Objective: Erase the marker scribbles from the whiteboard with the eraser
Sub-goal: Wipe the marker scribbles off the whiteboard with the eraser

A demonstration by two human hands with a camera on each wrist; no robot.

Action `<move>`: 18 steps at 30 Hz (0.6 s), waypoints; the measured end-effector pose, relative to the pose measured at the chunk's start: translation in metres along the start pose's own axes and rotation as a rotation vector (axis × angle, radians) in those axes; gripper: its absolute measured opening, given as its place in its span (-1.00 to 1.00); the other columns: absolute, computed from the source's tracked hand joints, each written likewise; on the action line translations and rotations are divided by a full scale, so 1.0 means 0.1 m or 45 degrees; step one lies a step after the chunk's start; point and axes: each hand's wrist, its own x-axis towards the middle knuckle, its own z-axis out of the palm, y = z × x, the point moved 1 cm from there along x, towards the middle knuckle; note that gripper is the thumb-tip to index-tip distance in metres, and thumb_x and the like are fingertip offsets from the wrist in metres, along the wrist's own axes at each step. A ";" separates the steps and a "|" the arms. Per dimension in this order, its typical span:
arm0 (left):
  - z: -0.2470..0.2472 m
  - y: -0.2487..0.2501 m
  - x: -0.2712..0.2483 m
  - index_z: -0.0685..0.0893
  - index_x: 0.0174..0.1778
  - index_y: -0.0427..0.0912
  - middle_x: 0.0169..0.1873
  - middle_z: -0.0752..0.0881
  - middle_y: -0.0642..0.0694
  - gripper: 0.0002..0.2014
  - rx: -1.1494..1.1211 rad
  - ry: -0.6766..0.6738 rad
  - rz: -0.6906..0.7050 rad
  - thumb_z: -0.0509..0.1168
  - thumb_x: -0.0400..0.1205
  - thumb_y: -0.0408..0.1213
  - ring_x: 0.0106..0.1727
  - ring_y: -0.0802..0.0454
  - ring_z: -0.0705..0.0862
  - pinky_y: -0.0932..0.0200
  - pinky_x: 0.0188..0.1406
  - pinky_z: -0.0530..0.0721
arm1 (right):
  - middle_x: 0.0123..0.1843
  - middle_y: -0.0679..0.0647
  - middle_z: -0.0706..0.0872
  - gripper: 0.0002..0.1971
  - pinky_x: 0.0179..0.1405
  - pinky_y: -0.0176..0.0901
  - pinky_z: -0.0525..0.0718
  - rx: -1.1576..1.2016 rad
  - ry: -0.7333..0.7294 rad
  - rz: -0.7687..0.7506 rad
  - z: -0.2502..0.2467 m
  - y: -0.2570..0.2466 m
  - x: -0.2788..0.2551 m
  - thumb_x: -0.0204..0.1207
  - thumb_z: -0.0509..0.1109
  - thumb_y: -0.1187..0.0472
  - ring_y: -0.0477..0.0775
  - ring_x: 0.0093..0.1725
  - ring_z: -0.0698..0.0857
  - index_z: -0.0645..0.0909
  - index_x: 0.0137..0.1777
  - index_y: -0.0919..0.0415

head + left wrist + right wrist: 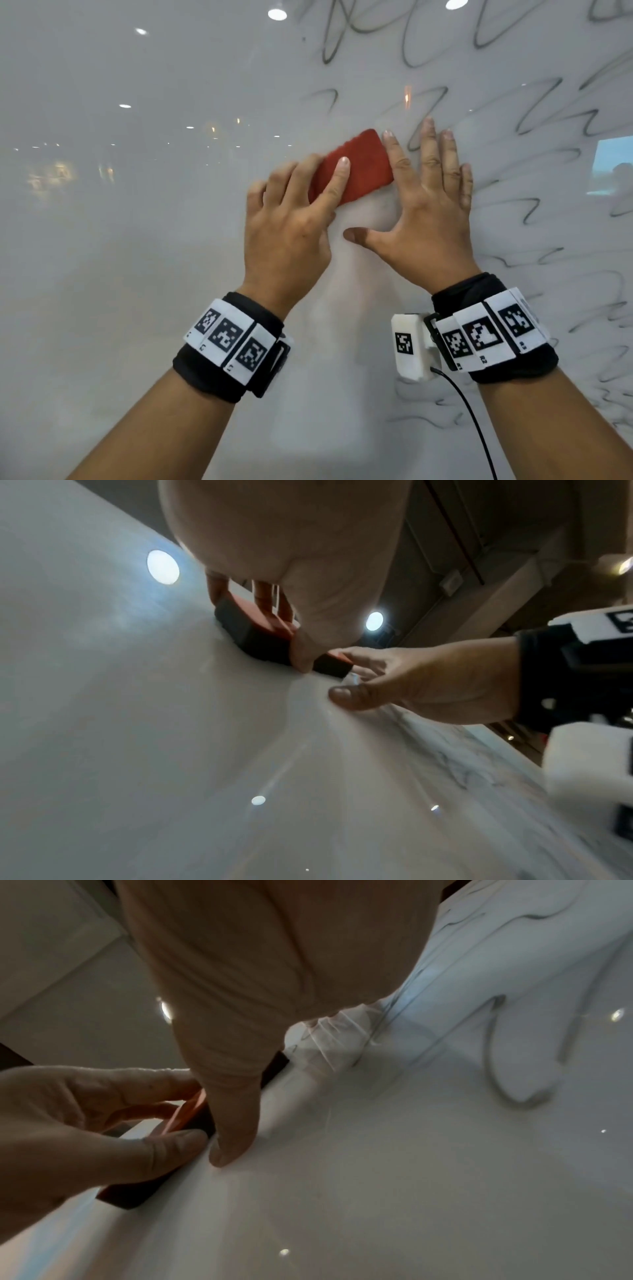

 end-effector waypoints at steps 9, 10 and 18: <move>-0.10 -0.17 0.29 0.44 0.62 -0.01 0.45 0.52 -0.14 -0.32 -0.016 0.034 -0.257 0.36 0.51 -0.25 0.39 -0.23 0.46 -0.17 0.20 0.47 | 0.77 0.04 -0.30 0.21 0.69 0.20 -0.22 -0.035 -0.011 0.011 -0.01 -0.01 -0.01 0.21 0.53 -0.44 0.10 0.74 -0.29 -0.16 0.73 -0.23; -0.07 -0.12 0.24 0.46 0.61 -0.01 0.45 0.53 -0.13 -0.34 0.011 0.010 -0.116 0.36 0.52 -0.25 0.38 -0.21 0.46 -0.16 0.19 0.46 | 0.77 0.05 -0.30 0.22 0.69 0.21 -0.21 -0.036 -0.011 0.018 -0.01 -0.02 -0.01 0.21 0.53 -0.43 0.11 0.74 -0.29 -0.16 0.74 -0.22; -0.11 -0.20 0.46 0.43 0.61 0.00 0.42 0.53 -0.15 -0.30 0.027 0.088 -0.406 0.40 0.49 -0.26 0.38 -0.21 0.45 -0.19 0.17 0.50 | 0.77 0.13 -0.28 0.23 0.67 0.27 -0.19 -0.068 0.021 -0.025 -0.22 -0.12 0.27 0.26 0.55 -0.38 0.21 0.74 -0.27 -0.18 0.75 -0.12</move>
